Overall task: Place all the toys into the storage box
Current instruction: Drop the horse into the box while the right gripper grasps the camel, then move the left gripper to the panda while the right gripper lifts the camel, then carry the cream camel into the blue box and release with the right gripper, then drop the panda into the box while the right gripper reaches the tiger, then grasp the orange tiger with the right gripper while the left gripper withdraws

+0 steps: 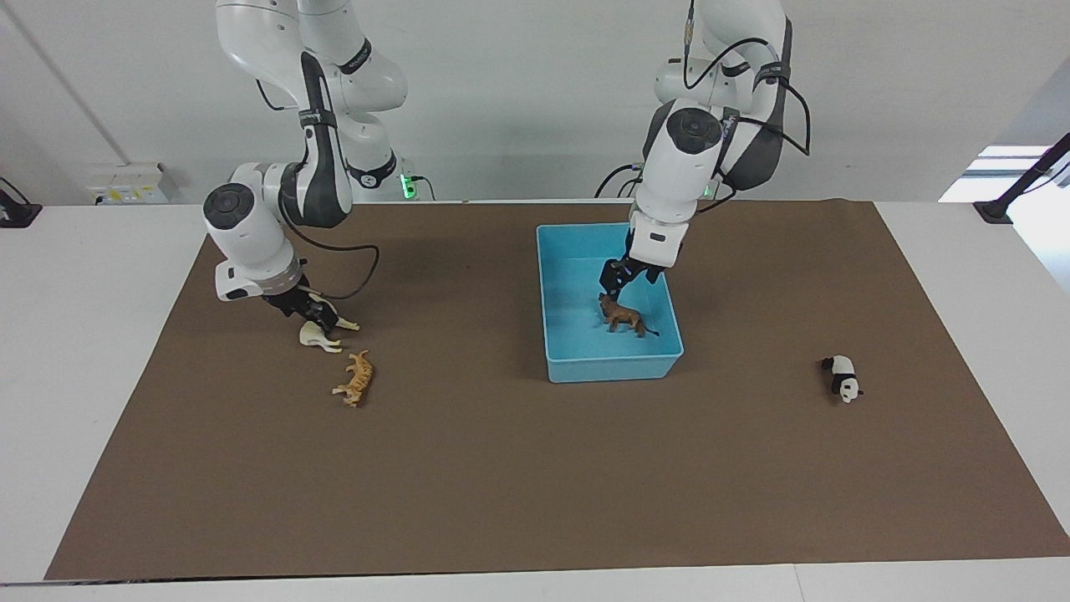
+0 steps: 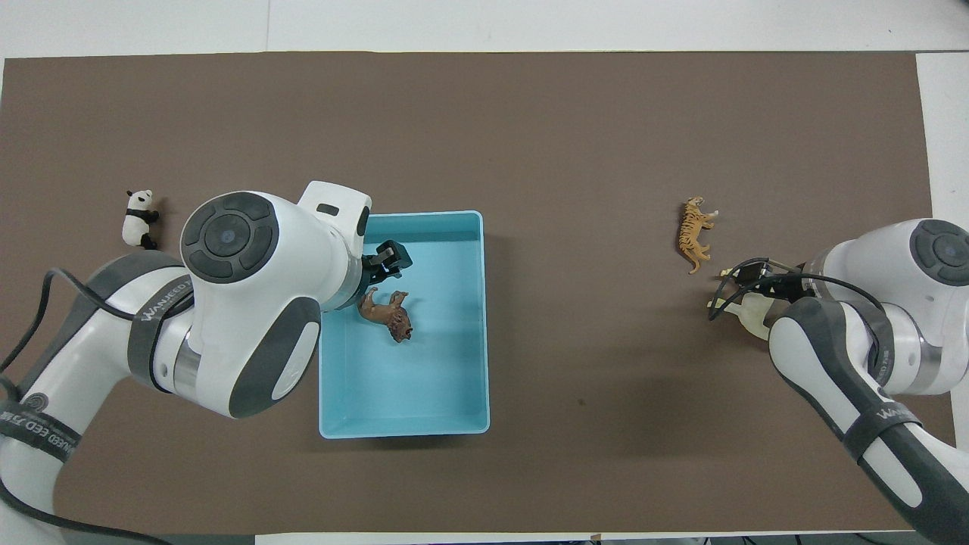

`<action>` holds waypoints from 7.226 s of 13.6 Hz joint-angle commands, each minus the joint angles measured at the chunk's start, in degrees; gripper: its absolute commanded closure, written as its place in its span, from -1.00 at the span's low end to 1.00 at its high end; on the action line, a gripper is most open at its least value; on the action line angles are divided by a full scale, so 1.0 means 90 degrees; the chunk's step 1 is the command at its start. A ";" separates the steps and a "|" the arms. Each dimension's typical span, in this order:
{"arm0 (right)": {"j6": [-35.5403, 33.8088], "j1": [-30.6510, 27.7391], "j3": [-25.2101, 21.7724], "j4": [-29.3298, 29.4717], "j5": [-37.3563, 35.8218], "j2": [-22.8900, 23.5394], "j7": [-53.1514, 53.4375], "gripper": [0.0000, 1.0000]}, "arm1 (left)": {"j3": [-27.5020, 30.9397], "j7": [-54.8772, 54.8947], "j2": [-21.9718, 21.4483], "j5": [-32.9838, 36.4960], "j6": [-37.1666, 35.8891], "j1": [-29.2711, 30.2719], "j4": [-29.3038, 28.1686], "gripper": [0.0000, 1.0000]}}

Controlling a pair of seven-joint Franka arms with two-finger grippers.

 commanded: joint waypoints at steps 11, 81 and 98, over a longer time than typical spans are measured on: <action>0.0394 -0.0006 0.0046 -0.0139 0.0026 -0.0047 -0.0992 1.00 | 0.0105 0.5427 0.0735 0.0393 0.0171 0.3177 0.0850 -1.00; 0.0393 0.0893 -0.0101 0.1854 0.1306 0.1525 -0.0211 -0.83 | 0.0417 0.4511 -0.0592 0.0111 -0.2914 0.2358 0.1710 -1.00; -0.1427 0.0873 -0.0101 0.3274 0.1315 0.1565 -0.0465 1.00 | 0.0251 0.5136 -0.0337 0.0209 -0.3042 0.2739 0.2102 -1.00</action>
